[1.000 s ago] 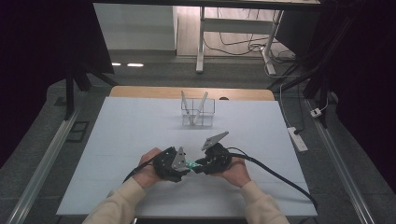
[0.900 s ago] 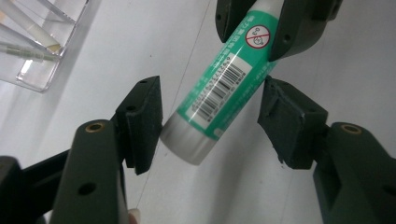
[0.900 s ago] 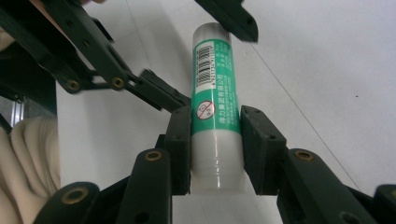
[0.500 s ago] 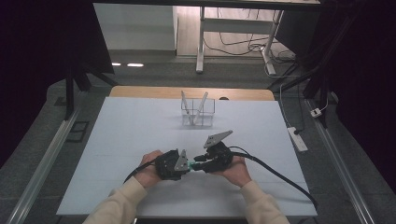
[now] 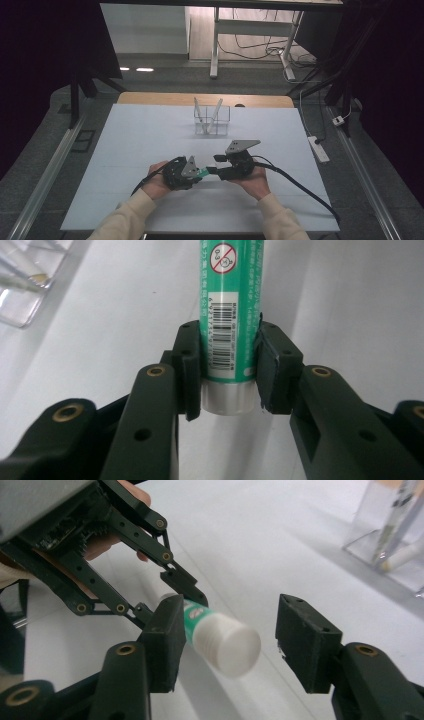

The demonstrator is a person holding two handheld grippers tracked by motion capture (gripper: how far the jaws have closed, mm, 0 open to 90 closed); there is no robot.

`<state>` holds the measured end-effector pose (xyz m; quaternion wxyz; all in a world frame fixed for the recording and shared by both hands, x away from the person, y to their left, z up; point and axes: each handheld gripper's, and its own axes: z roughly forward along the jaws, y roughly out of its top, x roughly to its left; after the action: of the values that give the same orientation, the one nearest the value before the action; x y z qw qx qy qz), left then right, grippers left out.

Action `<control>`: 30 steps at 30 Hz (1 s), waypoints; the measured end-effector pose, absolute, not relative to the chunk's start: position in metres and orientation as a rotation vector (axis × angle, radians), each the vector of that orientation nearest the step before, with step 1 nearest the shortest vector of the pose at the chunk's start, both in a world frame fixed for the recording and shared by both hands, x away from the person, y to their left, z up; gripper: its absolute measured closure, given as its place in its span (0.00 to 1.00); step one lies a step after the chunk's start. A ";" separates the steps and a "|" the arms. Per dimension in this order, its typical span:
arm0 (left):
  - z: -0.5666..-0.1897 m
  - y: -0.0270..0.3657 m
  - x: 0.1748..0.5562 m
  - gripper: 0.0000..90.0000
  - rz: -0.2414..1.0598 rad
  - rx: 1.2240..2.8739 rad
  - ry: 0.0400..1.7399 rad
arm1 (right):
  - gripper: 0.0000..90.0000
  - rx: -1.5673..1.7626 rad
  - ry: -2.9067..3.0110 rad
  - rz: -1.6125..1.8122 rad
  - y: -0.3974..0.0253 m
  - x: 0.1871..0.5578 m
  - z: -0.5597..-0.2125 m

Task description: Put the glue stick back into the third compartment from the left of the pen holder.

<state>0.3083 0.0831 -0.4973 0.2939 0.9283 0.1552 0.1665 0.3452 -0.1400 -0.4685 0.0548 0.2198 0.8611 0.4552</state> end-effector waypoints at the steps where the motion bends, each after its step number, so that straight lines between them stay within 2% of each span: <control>1: -0.497 0.085 0.309 0.73 0.439 2.462 0.428 | 0.49 0.666 2.602 1.390 -0.141 0.345 -0.468; 17: -0.492 0.115 0.318 0.73 0.375 2.263 0.618 | 0.42 0.724 2.505 1.438 -0.151 0.346 -0.469; 30: -0.491 0.109 0.316 0.73 0.360 2.212 0.602 | 0.40 0.755 2.491 1.475 -0.148 0.346 -0.474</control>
<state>0.3158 0.1091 -0.4913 0.3989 0.8741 0.2380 0.1421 0.3458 -0.1480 -0.4738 0.0748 0.2515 0.8303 0.4917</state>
